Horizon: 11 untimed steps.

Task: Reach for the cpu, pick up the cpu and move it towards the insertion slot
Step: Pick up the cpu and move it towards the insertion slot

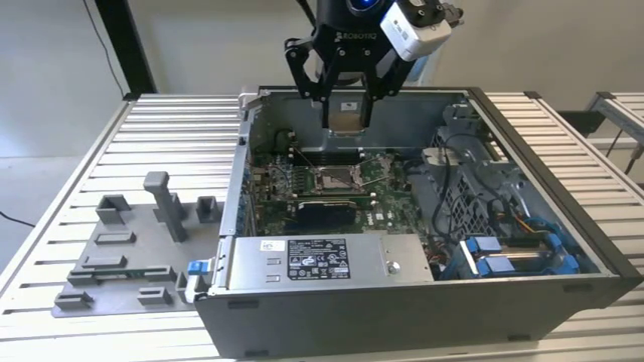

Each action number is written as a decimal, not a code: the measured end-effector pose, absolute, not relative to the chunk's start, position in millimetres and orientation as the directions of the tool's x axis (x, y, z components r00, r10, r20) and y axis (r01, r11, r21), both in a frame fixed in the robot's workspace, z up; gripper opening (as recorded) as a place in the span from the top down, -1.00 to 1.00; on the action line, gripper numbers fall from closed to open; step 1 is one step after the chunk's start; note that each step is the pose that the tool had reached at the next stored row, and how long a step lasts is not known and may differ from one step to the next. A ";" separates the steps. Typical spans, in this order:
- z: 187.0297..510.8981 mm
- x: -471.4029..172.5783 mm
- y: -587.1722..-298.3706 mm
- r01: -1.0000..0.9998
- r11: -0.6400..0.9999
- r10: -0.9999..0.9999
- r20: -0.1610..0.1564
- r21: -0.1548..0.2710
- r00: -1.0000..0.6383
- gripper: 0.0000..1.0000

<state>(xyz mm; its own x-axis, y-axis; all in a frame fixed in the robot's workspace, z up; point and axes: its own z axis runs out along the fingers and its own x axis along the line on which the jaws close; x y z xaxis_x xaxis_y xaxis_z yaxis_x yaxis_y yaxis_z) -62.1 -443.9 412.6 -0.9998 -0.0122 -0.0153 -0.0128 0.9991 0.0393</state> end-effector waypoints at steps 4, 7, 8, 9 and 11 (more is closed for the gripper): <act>412.3 -60.7 -434.7 -0.013 0.999 -0.012 -0.015 0.039 -1.000 1.00; 411.7 -60.5 -421.1 -0.013 0.999 -0.012 -0.015 0.037 -1.000 1.00; 411.4 -60.4 -417.1 -0.013 0.999 -0.012 -0.015 0.037 -1.000 1.00; 411.1 -60.2 -412.7 -0.013 0.999 -0.012 -0.015 0.037 -1.000 1.00; 410.7 -59.5 -404.0 -0.013 0.999 -0.012 -0.015 0.037 -1.000 1.00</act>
